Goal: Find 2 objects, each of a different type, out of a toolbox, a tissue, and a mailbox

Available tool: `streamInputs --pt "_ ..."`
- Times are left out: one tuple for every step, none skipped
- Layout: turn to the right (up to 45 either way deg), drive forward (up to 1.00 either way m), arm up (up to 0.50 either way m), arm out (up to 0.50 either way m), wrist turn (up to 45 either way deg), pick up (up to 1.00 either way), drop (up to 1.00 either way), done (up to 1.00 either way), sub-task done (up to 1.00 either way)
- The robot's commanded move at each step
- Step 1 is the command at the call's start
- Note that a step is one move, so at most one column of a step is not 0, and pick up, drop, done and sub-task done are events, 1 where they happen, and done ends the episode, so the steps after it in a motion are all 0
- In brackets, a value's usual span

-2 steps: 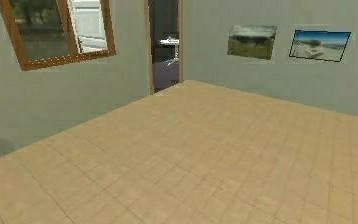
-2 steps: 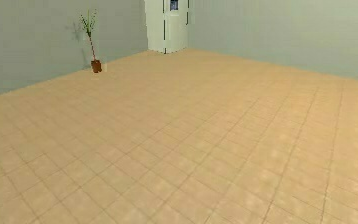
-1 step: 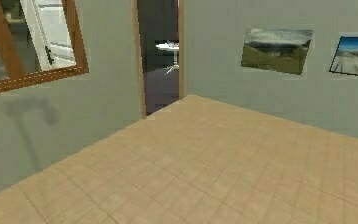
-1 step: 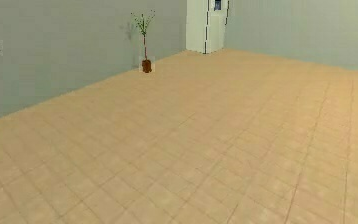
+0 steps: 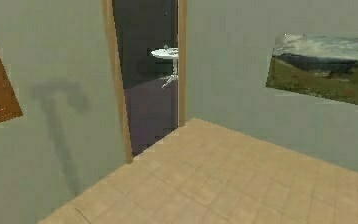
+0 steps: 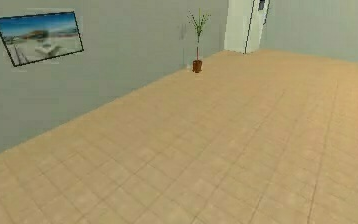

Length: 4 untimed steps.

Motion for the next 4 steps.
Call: streamInputs --pt "0.0 1.0 0.0 0.0 0.0 0.0 0.0 0.0 0.0" --pt "0.0 0.6 0.0 0.0 0.0 0.0 0.0 0.0 0.0" --pt "-24.0 0.0 0.0 0.0 0.0 0.0 0.0 0.0 0.0" --pt "0.0 0.3 0.0 0.0 0.0 0.0 0.0 0.0 0.0"
